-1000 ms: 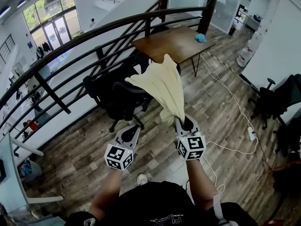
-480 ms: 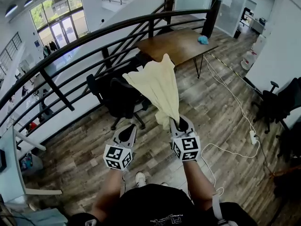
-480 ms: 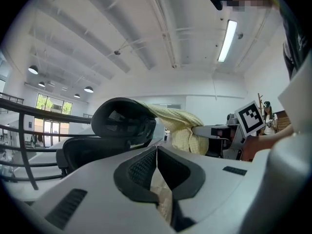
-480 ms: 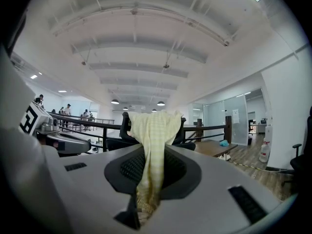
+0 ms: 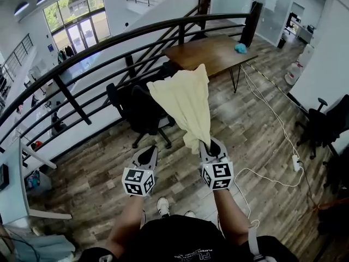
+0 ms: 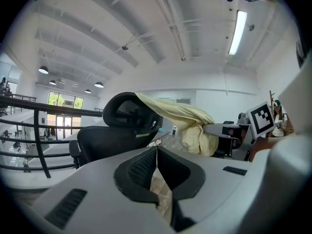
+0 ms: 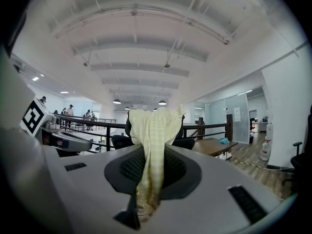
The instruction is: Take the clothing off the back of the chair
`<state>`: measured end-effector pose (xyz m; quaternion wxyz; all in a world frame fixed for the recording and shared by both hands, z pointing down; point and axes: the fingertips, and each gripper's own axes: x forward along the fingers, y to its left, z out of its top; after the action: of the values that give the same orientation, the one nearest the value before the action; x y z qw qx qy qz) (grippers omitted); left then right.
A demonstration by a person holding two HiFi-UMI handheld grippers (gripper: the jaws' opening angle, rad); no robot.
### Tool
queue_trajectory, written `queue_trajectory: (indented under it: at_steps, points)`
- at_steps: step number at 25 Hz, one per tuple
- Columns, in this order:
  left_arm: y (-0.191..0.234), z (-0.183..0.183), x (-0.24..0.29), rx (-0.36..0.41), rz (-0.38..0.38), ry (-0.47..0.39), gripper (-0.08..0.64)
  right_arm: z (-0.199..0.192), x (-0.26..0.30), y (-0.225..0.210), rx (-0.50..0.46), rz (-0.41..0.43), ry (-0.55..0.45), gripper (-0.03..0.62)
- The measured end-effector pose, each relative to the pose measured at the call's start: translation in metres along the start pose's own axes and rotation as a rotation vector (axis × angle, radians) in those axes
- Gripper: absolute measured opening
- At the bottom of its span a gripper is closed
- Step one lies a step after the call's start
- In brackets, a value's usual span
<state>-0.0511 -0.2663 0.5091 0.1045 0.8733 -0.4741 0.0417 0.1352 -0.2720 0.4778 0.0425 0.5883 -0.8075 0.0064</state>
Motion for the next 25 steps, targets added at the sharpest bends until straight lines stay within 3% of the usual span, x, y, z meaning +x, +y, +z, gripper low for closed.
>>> queue_trajectory:
  at_steps: [16, 25]
  points:
    - [-0.03, -0.006, -0.014, 0.028, -0.001, -0.008, 0.017, -0.018, -0.049, 0.0, -0.012, 0.018, 0.016, 0.069]
    - [-0.039, -0.01, -0.009, 0.033, -0.008, 0.004, 0.017, -0.031, -0.05, -0.008, -0.003, 0.011, 0.06, 0.069]
